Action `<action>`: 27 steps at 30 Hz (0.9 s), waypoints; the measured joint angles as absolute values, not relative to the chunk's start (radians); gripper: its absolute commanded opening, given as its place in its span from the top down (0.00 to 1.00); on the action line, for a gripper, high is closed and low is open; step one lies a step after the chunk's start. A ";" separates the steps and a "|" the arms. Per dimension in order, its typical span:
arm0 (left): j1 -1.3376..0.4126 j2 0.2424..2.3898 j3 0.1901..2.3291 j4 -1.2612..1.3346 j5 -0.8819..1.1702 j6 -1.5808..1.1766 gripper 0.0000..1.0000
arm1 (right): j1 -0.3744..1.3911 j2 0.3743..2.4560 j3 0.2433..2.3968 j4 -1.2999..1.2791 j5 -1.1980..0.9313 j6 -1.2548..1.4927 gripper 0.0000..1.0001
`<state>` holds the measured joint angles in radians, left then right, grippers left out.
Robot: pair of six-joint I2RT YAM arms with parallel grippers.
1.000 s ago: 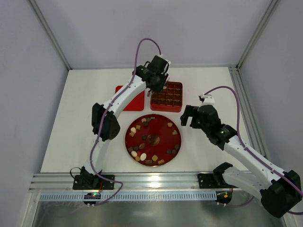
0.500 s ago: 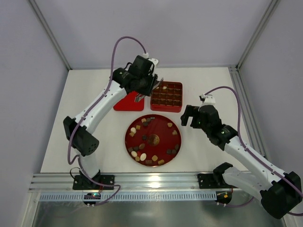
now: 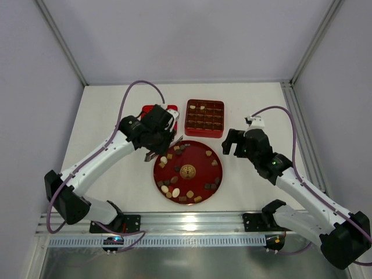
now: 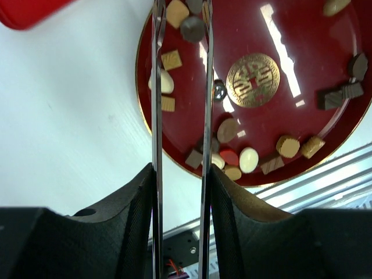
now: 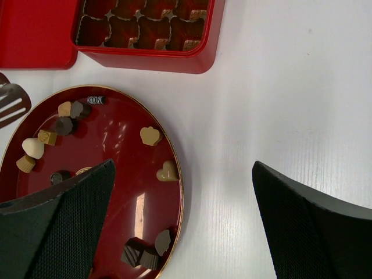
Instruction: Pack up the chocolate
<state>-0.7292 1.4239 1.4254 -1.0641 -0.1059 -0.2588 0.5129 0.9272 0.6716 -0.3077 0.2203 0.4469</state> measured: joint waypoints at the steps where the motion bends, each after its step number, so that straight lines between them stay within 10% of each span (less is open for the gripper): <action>1: -0.732 1.406 1.404 -1.065 -0.107 -0.261 0.57 | 0.513 0.927 0.672 -0.308 0.220 0.447 0.00; 27: -0.759 1.398 1.255 -0.991 -0.101 -0.290 0.56 | 0.513 0.928 0.669 -0.308 0.215 0.447 0.00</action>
